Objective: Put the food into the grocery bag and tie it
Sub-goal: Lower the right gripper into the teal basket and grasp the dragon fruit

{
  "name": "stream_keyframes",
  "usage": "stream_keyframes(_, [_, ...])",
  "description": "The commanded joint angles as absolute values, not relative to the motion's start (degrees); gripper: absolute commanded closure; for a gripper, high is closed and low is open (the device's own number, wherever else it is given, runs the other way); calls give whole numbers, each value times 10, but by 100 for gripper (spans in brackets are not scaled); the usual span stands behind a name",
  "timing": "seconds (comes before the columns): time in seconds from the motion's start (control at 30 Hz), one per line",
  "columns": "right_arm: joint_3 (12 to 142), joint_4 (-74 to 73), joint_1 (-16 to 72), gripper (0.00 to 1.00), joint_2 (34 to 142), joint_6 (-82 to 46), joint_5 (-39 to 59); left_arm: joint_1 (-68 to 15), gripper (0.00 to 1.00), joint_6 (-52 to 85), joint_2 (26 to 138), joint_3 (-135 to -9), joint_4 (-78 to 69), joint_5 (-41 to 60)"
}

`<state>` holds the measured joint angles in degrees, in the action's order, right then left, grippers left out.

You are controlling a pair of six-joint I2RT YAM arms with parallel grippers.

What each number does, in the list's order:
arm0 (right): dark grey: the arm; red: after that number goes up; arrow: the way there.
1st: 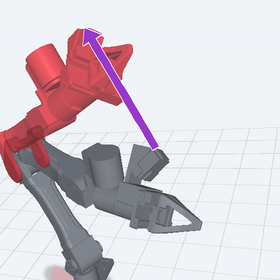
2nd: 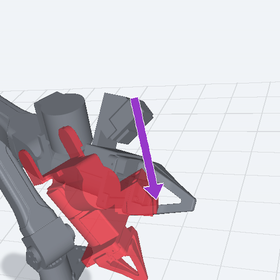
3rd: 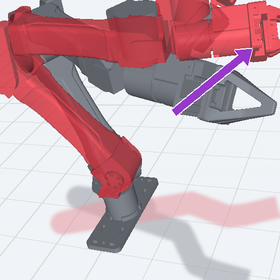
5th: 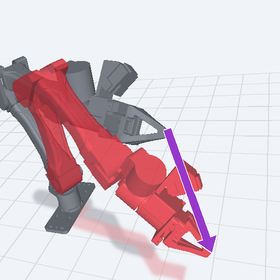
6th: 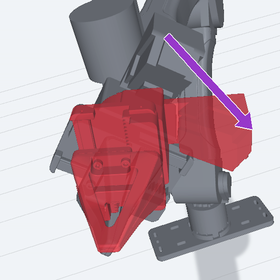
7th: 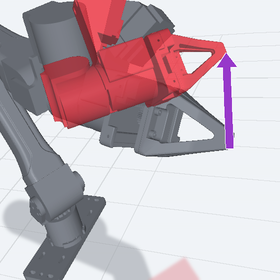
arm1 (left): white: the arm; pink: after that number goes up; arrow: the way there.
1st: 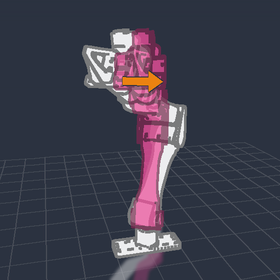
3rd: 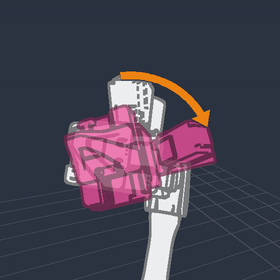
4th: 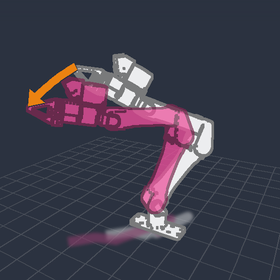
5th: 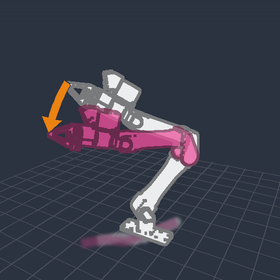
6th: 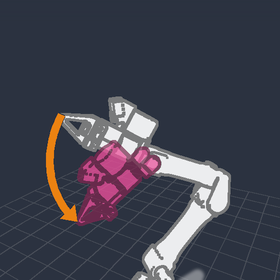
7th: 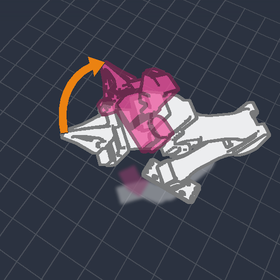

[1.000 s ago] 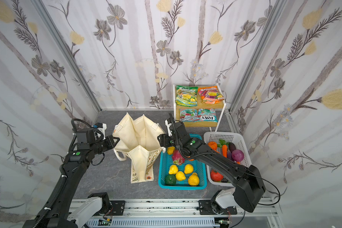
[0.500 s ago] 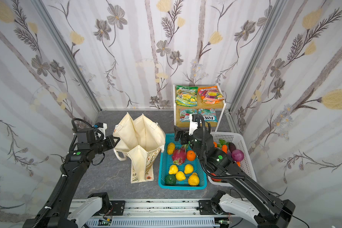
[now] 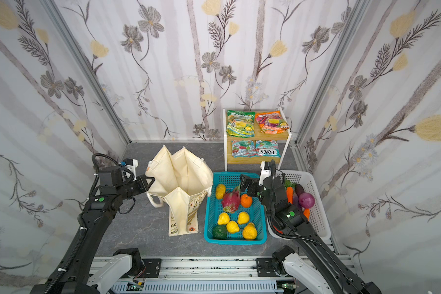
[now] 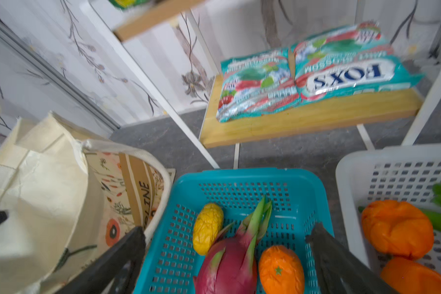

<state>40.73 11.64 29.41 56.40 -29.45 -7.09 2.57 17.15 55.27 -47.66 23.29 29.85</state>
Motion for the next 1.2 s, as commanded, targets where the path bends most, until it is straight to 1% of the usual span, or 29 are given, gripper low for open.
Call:
stream_keyframes(0.0, [383, 106, 287, 0, 586, -351, 22, 26, 100, 174, 551, -472, 204, 305])
stream_keyframes(0.23, [343, 62, 291, 0, 683, -428, 108, 26, 100, 182, 551, -468, 193, 310])
stream_keyframes(0.63, [322, 20, 319, 0, 729, -475, 99, 26, 100, 188, 543, -461, 186, 310])
stream_keyframes(1.17, [312, -31, 323, 0, 783, -502, 119, 26, 100, 191, 536, -455, 185, 316])
